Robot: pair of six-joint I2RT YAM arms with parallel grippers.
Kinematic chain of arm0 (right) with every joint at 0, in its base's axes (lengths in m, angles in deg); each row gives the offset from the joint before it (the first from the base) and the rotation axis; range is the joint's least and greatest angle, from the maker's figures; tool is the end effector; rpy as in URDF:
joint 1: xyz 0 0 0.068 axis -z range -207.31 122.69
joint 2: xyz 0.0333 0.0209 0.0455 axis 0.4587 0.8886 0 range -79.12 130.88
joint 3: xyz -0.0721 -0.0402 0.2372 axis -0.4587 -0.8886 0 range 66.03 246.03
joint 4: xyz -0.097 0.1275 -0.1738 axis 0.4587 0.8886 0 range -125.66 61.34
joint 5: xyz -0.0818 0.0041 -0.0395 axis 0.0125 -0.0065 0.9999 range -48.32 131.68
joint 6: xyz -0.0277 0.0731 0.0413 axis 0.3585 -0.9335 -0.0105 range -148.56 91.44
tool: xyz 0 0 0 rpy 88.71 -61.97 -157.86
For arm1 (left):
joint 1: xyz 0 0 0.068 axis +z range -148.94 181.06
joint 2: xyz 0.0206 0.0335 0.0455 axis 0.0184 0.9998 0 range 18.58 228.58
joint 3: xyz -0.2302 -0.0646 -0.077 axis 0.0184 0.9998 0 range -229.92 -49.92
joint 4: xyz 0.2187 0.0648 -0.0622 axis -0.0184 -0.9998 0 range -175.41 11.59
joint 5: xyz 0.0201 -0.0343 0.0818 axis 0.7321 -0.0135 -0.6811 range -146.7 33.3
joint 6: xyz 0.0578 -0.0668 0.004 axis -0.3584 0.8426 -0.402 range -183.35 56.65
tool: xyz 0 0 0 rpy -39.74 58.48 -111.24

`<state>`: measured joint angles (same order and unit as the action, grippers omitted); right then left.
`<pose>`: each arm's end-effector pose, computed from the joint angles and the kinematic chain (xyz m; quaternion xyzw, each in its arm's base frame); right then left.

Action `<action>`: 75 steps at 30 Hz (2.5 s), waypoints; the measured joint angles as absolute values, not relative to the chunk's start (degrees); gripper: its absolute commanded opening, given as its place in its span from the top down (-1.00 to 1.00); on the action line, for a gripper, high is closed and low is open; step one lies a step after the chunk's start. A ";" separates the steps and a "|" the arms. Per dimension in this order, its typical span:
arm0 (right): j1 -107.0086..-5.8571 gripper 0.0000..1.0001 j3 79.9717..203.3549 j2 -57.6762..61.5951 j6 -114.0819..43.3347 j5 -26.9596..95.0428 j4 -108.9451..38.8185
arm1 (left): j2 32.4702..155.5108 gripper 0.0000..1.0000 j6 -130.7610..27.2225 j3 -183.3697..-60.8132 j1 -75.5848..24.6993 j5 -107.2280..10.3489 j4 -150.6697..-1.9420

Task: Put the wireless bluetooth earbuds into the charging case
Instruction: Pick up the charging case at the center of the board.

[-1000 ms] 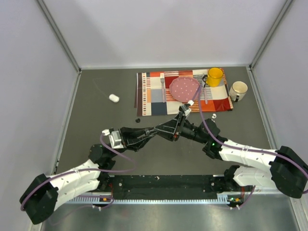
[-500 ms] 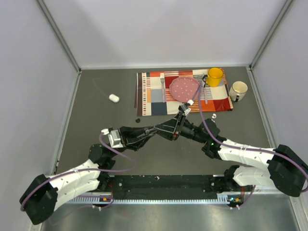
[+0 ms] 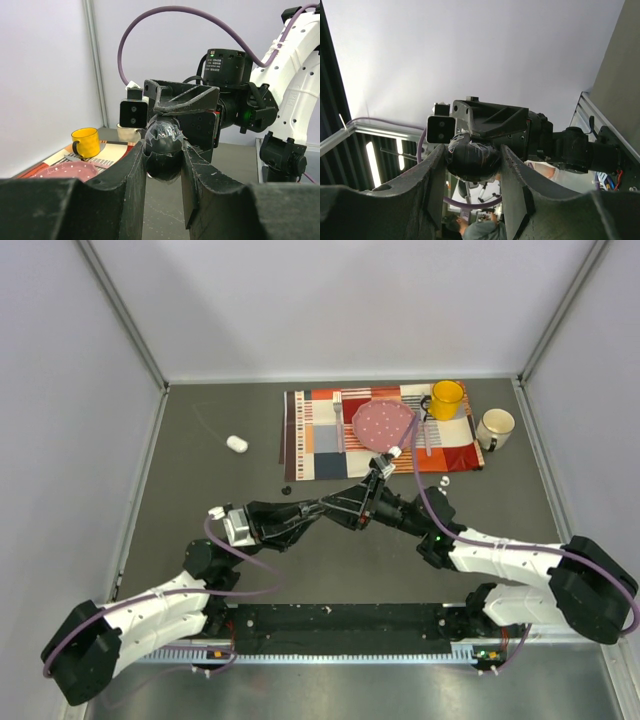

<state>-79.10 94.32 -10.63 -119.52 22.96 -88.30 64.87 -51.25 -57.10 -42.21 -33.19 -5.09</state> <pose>0.1544 0.2369 0.2753 0.0876 0.6247 0.7615 0.1491 0.1102 -0.1469 0.2792 0.2965 0.3928 -0.4864 0.7219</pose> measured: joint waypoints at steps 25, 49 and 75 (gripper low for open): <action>-79.99 1.00 94.32 -8.69 -120.74 22.61 -90.95 | 64.95 0.21 -50.81 -57.32 -42.54 -33.65 -8.19; -80.08 1.00 94.26 -8.43 -120.81 22.79 -93.02 | 64.84 0.20 -49.85 -57.30 -42.56 -33.94 -5.92; -80.15 1.00 94.21 -7.66 -120.78 23.16 -93.13 | 64.87 0.22 -48.23 -57.54 -42.60 -34.57 -7.25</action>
